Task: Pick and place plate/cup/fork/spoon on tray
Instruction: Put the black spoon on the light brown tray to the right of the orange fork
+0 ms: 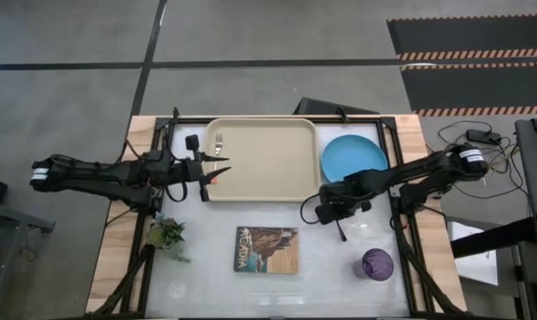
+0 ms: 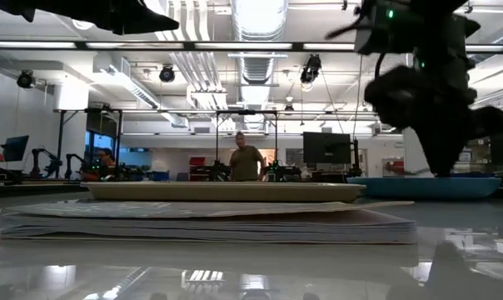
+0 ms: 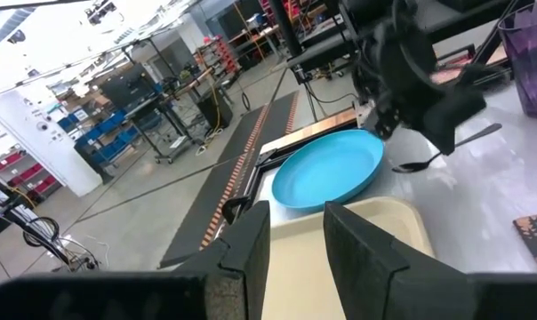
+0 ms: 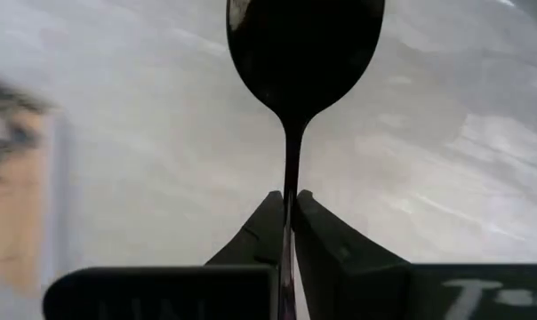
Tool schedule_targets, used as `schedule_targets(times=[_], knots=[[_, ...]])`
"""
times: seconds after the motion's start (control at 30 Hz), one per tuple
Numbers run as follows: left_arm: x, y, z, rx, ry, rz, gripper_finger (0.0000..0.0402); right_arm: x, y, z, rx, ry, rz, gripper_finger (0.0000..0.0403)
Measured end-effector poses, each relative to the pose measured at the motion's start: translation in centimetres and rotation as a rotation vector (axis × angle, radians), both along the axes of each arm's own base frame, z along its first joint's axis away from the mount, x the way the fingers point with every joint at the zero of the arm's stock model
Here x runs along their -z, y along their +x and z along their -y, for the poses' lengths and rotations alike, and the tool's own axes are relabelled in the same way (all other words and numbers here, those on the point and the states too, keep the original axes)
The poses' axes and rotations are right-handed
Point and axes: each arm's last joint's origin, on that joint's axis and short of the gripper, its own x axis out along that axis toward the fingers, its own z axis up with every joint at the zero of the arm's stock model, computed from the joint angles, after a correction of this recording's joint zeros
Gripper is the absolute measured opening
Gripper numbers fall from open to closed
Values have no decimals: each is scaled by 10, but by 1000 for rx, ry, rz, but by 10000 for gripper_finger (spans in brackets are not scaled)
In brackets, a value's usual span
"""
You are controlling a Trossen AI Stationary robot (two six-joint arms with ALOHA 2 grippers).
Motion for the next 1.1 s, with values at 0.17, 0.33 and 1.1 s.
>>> schedule_targets(times=[0.17, 0.33, 1.1], knots=[[0, 0, 0, 0, 0, 1, 90, -23, 3, 0, 25, 8, 90, 9], [0, 0, 0, 0, 0, 3, 90, -43, 17, 1, 39, -57, 168, 9], [0, -1, -2, -83, 57, -15, 90, -68, 129, 110, -20, -157, 175, 12]])
